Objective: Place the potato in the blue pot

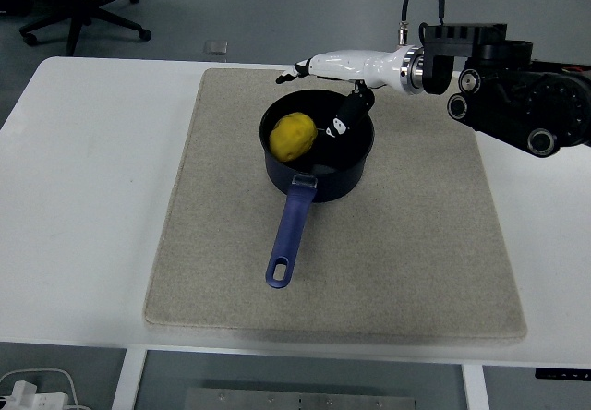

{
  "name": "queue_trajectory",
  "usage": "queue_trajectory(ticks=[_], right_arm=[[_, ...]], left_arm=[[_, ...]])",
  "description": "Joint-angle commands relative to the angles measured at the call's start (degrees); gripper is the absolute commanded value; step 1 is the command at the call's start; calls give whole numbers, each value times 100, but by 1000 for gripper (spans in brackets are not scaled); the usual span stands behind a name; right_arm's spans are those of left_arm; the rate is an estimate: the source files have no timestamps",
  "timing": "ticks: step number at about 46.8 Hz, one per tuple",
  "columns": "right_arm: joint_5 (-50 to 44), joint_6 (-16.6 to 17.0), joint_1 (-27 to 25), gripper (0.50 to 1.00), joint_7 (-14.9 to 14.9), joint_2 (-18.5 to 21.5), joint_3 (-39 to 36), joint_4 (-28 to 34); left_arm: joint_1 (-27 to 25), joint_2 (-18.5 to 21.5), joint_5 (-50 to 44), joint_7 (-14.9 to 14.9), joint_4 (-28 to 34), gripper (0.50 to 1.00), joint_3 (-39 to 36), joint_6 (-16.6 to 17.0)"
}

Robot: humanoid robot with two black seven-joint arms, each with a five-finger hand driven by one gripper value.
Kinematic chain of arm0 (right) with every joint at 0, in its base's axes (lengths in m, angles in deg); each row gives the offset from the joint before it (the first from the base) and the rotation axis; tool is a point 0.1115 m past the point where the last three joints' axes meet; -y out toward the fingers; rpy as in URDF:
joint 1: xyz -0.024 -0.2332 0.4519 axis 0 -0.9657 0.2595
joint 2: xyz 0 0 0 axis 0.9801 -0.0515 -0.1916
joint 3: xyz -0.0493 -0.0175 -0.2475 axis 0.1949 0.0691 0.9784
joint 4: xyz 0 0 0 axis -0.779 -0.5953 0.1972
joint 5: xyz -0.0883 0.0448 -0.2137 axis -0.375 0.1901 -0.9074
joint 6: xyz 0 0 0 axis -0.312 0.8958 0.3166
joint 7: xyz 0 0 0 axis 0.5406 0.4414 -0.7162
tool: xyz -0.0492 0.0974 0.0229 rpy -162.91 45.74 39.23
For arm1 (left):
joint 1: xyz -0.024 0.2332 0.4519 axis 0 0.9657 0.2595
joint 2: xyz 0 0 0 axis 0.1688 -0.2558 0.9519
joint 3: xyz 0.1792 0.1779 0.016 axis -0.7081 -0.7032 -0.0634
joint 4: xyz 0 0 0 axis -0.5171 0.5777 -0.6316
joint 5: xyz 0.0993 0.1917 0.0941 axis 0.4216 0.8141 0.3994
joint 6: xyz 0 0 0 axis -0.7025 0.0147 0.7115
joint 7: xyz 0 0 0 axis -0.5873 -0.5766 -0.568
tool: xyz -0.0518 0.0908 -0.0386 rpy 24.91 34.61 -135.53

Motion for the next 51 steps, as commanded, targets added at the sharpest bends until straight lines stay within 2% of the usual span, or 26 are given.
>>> queue_trajectory(ticks=[1, 14, 30, 41, 51], right_arm=[[8, -58, 0, 924, 0, -50, -96, 0], [411, -75, -44, 924, 0, -445, -544, 0], [2608, -84, -220, 924, -9, -937, -614, 167], [4181, -269, -703, 924, -1, -1139, -623, 641], [5315, -356, -1098, 924, 8, -1157, -781, 940]], left_arm=[[1, 0, 0, 0, 0, 994, 6, 2], [1, 0, 0, 0, 0, 994, -3, -7], [1, 0, 0, 0, 0, 994, 6, 2], [1, 0, 0, 0, 0, 994, -3, 2], [1, 0, 0, 0, 0, 994, -2, -7]])
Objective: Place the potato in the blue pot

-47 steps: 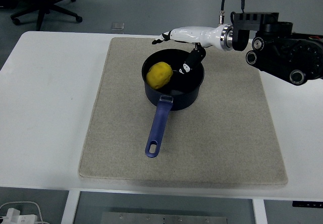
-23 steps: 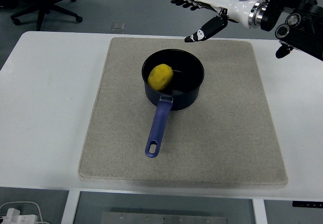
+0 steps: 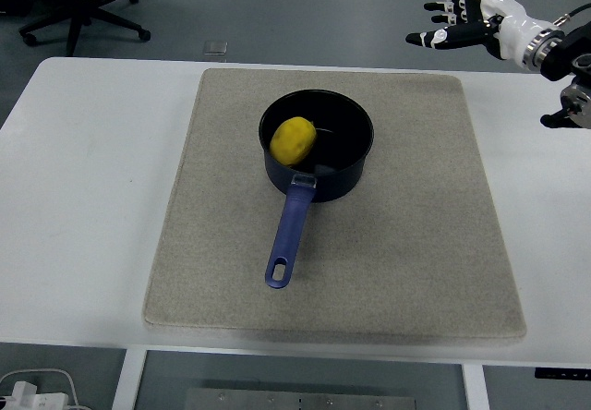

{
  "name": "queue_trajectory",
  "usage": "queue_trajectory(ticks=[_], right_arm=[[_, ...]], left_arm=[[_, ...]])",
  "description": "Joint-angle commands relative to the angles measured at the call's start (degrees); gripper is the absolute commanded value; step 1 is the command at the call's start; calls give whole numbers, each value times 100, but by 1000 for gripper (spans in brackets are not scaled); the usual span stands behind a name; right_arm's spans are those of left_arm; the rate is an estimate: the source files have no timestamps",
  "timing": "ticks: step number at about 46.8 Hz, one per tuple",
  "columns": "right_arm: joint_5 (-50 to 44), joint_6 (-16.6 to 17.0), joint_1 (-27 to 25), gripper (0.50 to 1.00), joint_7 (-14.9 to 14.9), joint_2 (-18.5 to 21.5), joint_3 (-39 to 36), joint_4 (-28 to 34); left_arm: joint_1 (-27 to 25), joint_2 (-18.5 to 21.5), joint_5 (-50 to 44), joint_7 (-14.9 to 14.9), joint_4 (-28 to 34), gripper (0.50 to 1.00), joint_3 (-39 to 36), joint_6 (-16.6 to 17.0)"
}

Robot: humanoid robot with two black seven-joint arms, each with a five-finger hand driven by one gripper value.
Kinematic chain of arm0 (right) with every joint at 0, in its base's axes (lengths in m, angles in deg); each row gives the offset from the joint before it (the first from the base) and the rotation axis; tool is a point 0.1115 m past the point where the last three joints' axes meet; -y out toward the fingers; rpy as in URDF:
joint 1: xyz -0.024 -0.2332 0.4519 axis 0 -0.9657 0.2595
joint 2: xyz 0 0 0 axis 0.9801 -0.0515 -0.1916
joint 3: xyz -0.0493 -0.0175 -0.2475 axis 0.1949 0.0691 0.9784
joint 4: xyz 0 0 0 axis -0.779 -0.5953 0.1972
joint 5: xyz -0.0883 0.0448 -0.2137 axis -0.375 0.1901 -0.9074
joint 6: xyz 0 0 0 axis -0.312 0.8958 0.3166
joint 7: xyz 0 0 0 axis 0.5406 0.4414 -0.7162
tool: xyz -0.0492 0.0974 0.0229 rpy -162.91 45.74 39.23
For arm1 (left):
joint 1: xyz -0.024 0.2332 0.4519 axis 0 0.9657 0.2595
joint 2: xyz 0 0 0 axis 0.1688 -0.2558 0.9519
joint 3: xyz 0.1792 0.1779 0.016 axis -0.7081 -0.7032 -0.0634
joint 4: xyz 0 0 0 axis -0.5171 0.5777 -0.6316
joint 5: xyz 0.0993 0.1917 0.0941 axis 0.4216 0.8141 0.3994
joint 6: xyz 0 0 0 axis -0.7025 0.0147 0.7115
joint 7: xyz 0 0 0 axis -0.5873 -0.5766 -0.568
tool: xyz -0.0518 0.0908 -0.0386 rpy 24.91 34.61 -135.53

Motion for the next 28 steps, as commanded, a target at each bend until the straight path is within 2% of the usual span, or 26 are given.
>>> queue_trajectory(ticks=[1, 13, 28], right_arm=[[373, -38, -174, 924, 10, -6, -241, 113], [514, -267, -1053, 924, 37, 12, -1709, 333], [532, -548, -1176, 924, 10, 47, -1806, 447]], left_arm=[[2, 0, 0, 0, 0, 994, -1, -6], [2, 0, 0, 0, 0, 994, 7, 3], [2, 0, 0, 0, 0, 994, -1, -6]])
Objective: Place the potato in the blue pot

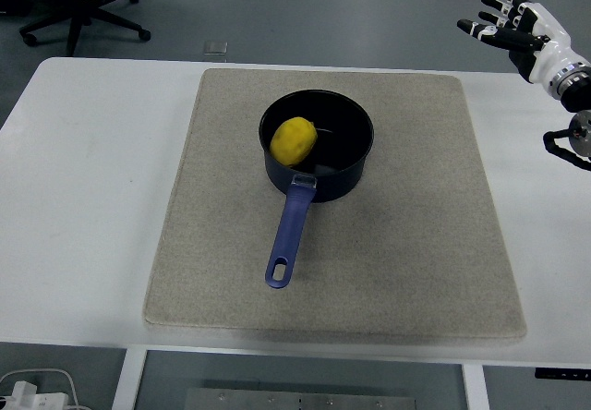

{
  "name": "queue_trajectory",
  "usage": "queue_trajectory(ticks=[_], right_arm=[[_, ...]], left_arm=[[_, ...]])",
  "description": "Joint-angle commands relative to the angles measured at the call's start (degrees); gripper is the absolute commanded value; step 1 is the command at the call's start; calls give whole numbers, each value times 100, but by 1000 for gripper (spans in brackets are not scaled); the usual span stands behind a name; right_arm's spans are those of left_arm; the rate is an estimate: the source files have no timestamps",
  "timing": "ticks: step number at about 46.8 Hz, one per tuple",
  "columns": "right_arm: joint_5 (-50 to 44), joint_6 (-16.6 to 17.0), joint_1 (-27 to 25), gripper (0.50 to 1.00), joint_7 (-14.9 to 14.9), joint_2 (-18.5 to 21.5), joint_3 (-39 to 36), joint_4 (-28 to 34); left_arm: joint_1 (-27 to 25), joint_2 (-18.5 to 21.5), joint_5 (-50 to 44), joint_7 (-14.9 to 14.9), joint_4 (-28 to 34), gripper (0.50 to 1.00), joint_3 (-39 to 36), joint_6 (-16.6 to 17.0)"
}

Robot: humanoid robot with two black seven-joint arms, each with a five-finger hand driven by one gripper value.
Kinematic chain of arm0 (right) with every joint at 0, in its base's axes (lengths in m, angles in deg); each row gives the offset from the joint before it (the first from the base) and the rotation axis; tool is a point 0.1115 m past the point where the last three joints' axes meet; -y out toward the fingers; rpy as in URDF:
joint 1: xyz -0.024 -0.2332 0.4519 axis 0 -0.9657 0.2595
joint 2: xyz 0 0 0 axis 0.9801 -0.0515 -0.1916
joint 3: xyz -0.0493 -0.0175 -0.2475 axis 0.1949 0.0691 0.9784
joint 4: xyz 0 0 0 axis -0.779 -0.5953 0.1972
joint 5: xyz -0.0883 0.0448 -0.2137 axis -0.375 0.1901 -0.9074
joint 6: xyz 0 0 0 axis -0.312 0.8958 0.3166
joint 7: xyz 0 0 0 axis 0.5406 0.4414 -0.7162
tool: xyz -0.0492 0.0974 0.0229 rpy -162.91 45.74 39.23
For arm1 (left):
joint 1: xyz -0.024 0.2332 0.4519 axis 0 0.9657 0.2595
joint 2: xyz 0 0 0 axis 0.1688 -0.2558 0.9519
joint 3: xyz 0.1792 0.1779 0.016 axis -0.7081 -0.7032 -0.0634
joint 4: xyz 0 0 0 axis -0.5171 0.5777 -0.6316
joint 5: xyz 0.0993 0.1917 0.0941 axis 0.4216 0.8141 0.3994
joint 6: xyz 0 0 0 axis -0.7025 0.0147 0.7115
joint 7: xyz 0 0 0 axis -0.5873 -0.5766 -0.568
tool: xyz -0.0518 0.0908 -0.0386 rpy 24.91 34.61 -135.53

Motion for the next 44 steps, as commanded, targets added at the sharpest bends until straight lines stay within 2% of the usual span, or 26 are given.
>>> queue_trajectory(ticks=[1, 9, 16, 28, 44], right_arm=[[5, -96, -10, 924, -1, -30, 2, -1], [49, -271, -229, 924, -10, 66, -16, -10], [233, -693, -379, 924, -1, 216, -7, -54], [928, -676, -396, 924, 43, 251, -16, -159], [945, -729, -405, 924, 60, 436, 2, -159]], left_arm=[[0, 0, 0, 0, 0, 994, -2, 5], [0, 0, 0, 0, 0, 994, 6, -4], [0, 0, 0, 0, 0, 994, -2, -4], [0, 0, 0, 0, 0, 994, 6, 5], [0, 0, 0, 0, 0, 994, -2, -4]])
